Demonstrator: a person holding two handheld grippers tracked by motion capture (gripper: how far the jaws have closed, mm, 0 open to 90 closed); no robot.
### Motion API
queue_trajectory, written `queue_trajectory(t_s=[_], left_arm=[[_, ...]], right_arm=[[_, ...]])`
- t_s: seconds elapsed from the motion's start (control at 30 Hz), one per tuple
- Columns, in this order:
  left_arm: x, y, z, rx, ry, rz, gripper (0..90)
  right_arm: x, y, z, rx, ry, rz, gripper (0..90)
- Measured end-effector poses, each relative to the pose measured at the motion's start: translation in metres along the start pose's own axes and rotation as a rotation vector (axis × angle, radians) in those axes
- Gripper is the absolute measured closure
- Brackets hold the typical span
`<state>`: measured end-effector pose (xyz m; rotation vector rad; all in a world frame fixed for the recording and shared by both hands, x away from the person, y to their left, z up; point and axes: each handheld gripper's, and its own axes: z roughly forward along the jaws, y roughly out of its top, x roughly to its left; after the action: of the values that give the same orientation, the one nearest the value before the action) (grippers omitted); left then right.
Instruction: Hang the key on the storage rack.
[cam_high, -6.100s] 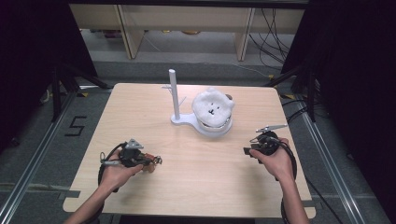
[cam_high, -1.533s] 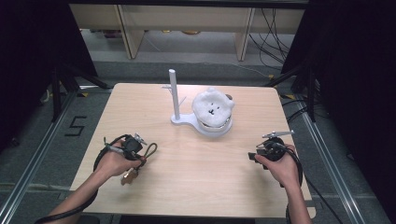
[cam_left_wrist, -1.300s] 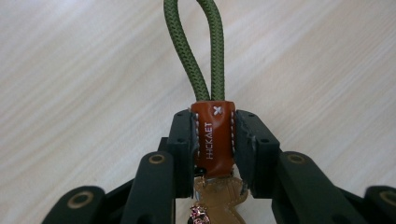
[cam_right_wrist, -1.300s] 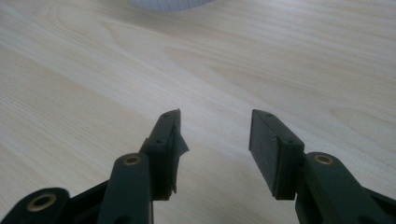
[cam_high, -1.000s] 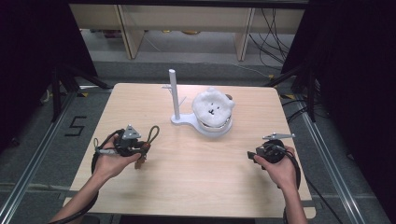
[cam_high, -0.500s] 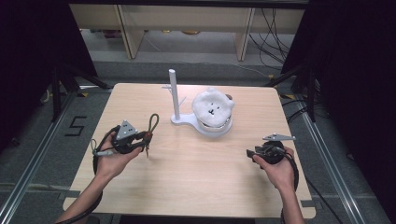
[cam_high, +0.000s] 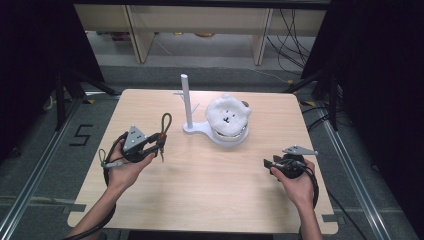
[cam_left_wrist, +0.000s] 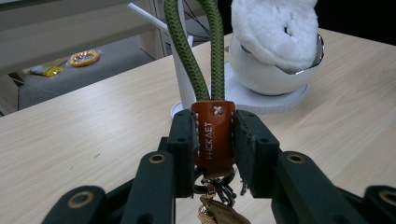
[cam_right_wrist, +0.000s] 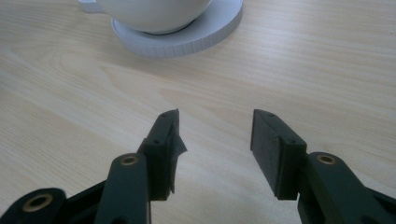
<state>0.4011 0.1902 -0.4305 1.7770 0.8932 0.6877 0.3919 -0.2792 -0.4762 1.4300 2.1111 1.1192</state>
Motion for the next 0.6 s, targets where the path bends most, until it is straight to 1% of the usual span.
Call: queue_trajectory(t_s=[0.07,0.1,0.13,0.17,0.2,0.23,0.3,0.33,0.37,0.4,0.43,0.47,0.53,0.57,0.6], left_arm=[[0.000,0.001,0.001,-0.018,-0.004,0.000,68.4],[0.000,0.001,0.001,-0.030,-0.008,0.004,68.4],[0.000,0.002,0.001,-0.029,-0.006,0.011,68.4],[0.000,0.002,0.001,-0.043,-0.004,0.010,68.4],[-0.001,0.003,0.002,-0.050,-0.004,0.014,68.4],[-0.001,0.004,0.002,-0.056,-0.004,0.016,68.5],[-0.001,0.005,0.003,-0.074,-0.011,0.028,68.4],[-0.001,0.005,0.004,-0.078,-0.012,0.029,68.4],[-0.001,0.006,0.004,-0.082,-0.011,0.032,68.4],[-0.001,0.006,0.005,-0.083,-0.013,0.031,68.5],[-0.001,0.007,0.006,-0.087,-0.013,0.032,68.4],[-0.001,0.007,0.006,-0.089,-0.012,0.035,68.4],[-0.001,0.008,0.008,-0.093,-0.011,0.031,68.4],[-0.001,0.008,0.009,-0.092,-0.012,0.032,68.4],[-0.001,0.008,0.011,-0.101,-0.014,0.033,68.4]], right_arm=[[0.000,0.000,-0.001,-0.003,-0.009,-0.002,52.8],[0.004,-0.001,-0.002,0.006,-0.006,0.039,52.7],[0.004,-0.001,-0.001,0.005,-0.005,0.033,52.6],[0.004,-0.002,-0.001,-0.009,-0.006,0.034,52.6],[0.001,-0.002,0.000,-0.025,-0.008,-0.006,52.5],[0.001,-0.002,0.000,-0.013,-0.010,-0.004,52.4],[0.002,-0.002,-0.001,-0.018,-0.020,-0.006,52.3],[0.002,-0.002,0.000,-0.008,-0.010,0.006,52.2],[0.001,-0.003,0.000,-0.013,-0.010,-0.004,52.3],[0.001,-0.003,0.001,-0.025,-0.006,0.000,52.2],[0.003,-0.004,0.000,-0.016,-0.011,0.021,52.2],[0.004,-0.004,0.000,-0.016,-0.008,0.028,52.2],[0.004,-0.004,0.000,-0.016,-0.007,0.030,52.1],[0.004,-0.004,0.001,-0.024,0.003,0.036,52.2],[0.004,-0.005,0.001,-0.031,-0.003,0.029,52.2]])
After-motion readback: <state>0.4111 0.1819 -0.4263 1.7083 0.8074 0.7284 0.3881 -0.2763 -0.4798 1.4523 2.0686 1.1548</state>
